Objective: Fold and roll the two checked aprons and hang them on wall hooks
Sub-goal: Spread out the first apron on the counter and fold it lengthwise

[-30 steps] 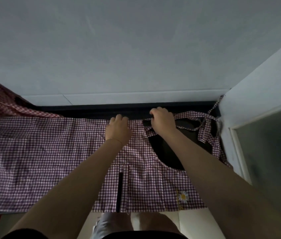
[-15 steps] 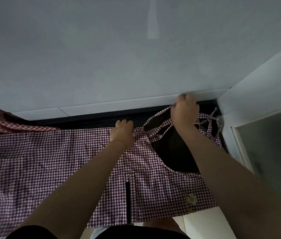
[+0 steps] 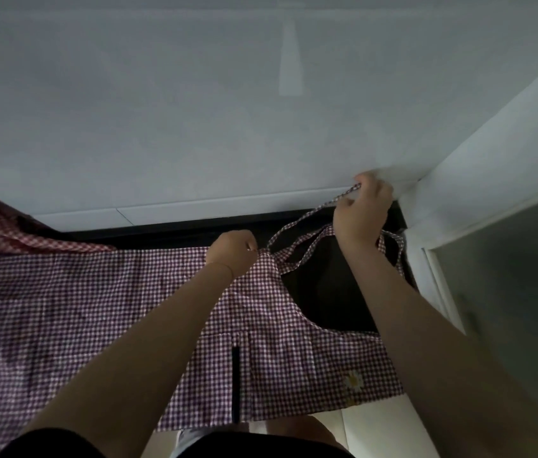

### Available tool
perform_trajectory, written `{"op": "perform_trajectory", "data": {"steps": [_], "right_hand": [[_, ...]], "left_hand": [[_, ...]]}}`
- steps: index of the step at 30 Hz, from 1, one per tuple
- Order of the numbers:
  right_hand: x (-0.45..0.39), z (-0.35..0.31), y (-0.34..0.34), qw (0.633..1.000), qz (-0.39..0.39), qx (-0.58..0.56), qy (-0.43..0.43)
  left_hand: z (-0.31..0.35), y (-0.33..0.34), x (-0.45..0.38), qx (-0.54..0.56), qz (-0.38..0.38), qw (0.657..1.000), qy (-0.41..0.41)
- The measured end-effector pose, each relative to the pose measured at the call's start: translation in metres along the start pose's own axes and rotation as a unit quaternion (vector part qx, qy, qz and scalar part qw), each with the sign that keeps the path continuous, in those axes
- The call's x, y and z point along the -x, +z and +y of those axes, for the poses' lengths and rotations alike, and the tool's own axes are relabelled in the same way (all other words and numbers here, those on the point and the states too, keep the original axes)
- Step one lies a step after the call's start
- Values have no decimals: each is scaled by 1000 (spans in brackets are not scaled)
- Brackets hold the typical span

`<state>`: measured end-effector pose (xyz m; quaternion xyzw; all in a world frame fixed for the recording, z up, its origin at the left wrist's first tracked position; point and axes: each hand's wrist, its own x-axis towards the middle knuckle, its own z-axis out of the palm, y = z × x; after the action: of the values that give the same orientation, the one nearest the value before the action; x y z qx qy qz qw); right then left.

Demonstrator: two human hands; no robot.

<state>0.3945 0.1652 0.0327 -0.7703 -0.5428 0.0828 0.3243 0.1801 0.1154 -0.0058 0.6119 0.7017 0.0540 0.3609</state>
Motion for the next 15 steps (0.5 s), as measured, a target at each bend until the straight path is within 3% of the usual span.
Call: {"op": "perform_trajectory", "data": {"steps": [4,10,15], "right_hand": [[17,-3,1,994,-43,85,-49],[64,-24,42,927,-292,31,-235],[89,-32,73,877,-391,72,-269]], "left_hand": [[-6,7,15,-61,19,996,60],[-19,20,42,-253,-3,964,81],[-32,28,48,-175,-31,983,53]]}}
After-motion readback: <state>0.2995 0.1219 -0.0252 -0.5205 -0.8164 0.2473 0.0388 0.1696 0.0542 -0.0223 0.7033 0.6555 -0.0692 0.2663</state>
